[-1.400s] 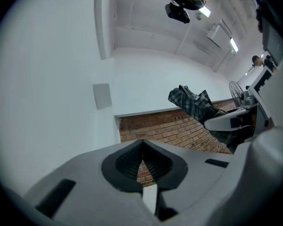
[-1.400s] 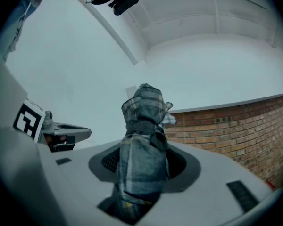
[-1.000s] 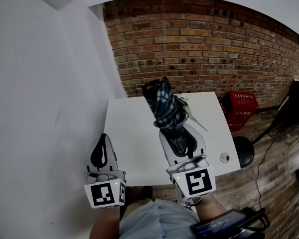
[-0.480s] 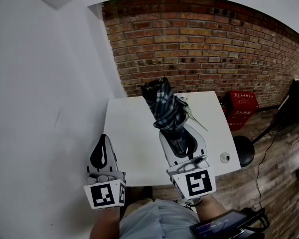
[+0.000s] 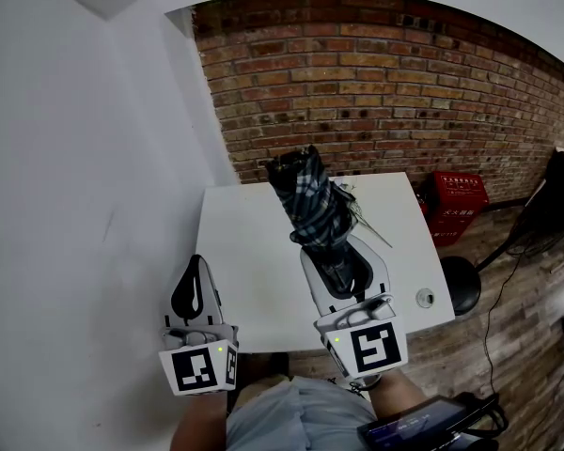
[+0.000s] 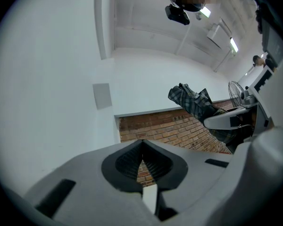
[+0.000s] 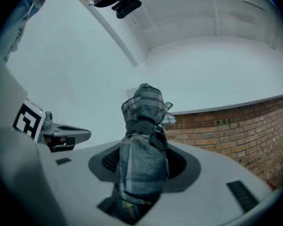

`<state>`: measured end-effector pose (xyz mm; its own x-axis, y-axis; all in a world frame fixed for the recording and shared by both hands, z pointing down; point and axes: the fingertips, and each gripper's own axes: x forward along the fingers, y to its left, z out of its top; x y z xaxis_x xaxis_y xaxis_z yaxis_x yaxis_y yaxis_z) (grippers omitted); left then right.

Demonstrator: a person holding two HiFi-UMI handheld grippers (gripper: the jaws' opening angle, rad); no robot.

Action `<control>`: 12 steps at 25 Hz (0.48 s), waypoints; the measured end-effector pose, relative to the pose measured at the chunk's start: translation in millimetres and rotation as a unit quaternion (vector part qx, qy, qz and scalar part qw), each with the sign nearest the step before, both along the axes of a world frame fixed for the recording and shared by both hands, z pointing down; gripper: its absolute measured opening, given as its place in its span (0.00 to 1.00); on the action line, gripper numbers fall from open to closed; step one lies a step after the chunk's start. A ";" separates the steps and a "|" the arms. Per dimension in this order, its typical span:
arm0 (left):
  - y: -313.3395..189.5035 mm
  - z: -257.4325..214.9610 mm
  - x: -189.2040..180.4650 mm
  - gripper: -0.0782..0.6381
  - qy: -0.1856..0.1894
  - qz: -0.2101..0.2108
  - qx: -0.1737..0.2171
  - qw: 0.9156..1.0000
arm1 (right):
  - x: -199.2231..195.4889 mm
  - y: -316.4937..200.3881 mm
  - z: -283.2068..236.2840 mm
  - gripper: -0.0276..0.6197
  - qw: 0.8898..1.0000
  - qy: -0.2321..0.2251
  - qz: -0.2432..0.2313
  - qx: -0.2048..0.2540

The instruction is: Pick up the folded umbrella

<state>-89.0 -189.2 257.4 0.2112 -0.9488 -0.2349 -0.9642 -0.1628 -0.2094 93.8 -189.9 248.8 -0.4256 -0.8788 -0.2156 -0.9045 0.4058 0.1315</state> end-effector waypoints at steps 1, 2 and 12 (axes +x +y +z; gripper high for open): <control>0.1 0.1 0.6 0.12 0.000 0.000 0.000 1.000 | 0.3 -0.1 0.3 0.34 1.000 0.000 0.001 -0.003; 0.1 0.5 1.2 0.12 0.000 0.001 -0.001 1.000 | -0.3 0.1 1.2 0.34 1.000 -0.003 -0.001 -0.007; -2.3 3.2 0.8 0.12 0.000 0.001 0.000 1.000 | -0.5 -1.5 4.1 0.34 1.000 -0.001 -0.002 -0.003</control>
<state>-88.2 -191.5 260.5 0.2131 -0.9481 -0.2358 -0.9639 -0.1646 -0.2095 93.3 -191.4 252.9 -0.4290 -0.8782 -0.2114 -0.9029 0.4103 0.1278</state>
